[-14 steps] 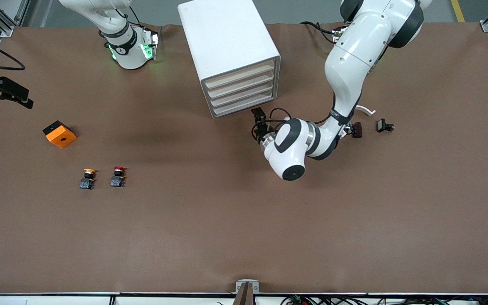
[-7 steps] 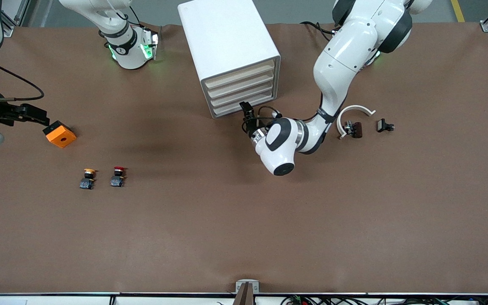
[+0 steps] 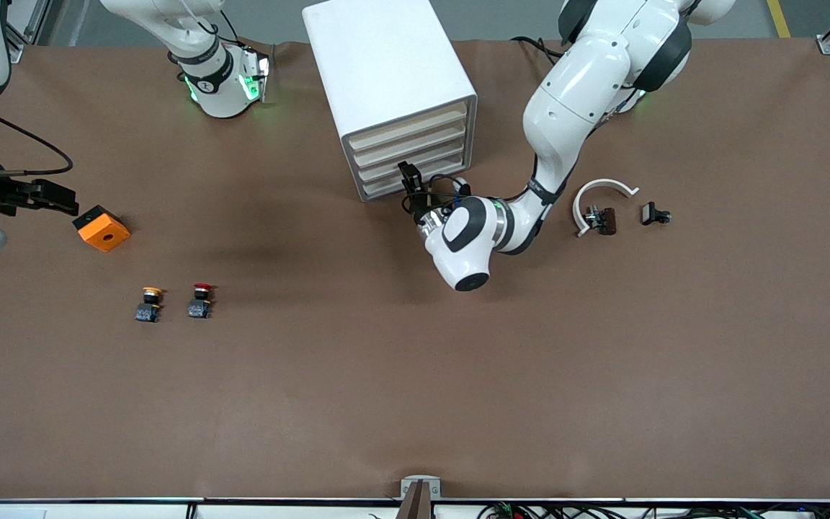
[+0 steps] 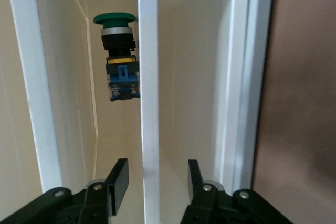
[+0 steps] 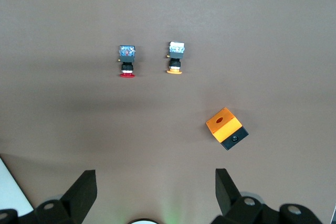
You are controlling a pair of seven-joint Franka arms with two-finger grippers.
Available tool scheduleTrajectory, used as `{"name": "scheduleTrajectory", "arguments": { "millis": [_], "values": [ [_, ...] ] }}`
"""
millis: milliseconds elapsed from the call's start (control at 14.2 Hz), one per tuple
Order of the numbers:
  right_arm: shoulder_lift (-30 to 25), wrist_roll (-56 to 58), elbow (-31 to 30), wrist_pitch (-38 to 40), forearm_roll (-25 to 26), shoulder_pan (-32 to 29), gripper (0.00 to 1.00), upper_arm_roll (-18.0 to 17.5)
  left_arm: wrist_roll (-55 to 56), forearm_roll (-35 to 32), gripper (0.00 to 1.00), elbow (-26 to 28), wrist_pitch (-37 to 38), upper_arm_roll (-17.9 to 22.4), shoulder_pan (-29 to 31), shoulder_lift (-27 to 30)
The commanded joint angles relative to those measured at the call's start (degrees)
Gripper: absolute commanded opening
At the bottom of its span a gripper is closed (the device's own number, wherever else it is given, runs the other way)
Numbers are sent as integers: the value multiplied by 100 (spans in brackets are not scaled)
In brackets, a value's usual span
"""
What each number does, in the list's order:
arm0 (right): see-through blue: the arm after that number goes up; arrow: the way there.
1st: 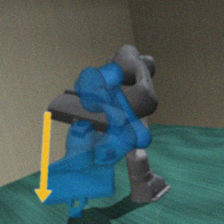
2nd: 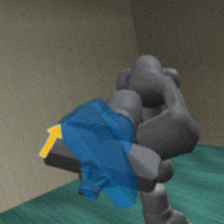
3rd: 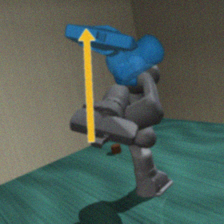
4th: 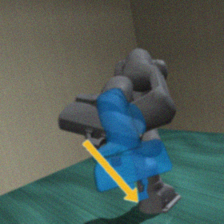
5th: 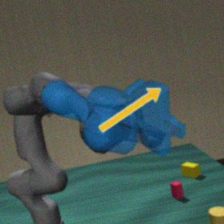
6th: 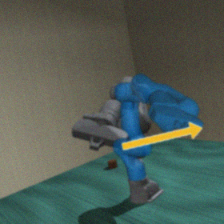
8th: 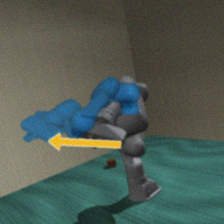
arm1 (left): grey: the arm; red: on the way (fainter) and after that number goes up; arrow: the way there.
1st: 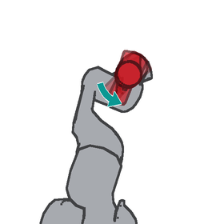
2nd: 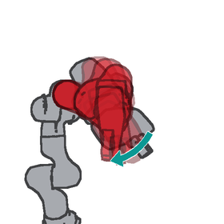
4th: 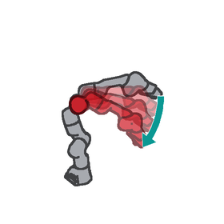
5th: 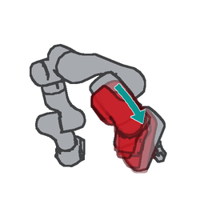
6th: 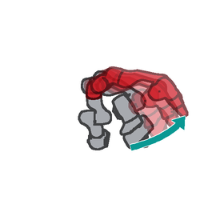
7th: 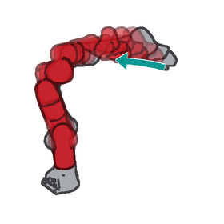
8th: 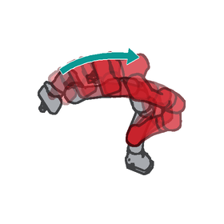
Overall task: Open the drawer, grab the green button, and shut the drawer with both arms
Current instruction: 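Hook the drawer handle with the left gripper and pull it open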
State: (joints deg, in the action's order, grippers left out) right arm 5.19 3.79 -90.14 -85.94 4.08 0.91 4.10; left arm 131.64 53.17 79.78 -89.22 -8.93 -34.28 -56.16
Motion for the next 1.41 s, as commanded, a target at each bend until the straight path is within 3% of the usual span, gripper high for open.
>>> {"name": "scheduleTrajectory", "arguments": {
  "millis": [0,71,212,283,424,565,989,1342],
  "values": [
    [132,8,163,42,232,-21,100,-41,72,193,53,-32,133,14,-105,-53],
    [167,-1,172,7,364,-12,100,-41,72,193,51,-32,150,14,-174,-53],
    [176,-19,180,-19,348,-29,100,-41,81,202,24,-32,151,14,-167,-97],
    [184,-10,181,-80,339,-47,100,-41,72,202,15,-32,151,23,-158,-106],
    [185,-18,181,-151,356,5,100,-41,54,185,13,-50,151,23,-149,-115],
    [176,-306,207,-116,348,76,100,-59,37,184,0,-67,151,32,-88,-106],
    [176,-2731,339,121,295,735,100,-59,-288,228,0,-94,107,102,325,-106],
    [228,-3927,339,86,268,1340,100,-67,-447,237,0,-287,80,102,668,-89]
  ]
}}
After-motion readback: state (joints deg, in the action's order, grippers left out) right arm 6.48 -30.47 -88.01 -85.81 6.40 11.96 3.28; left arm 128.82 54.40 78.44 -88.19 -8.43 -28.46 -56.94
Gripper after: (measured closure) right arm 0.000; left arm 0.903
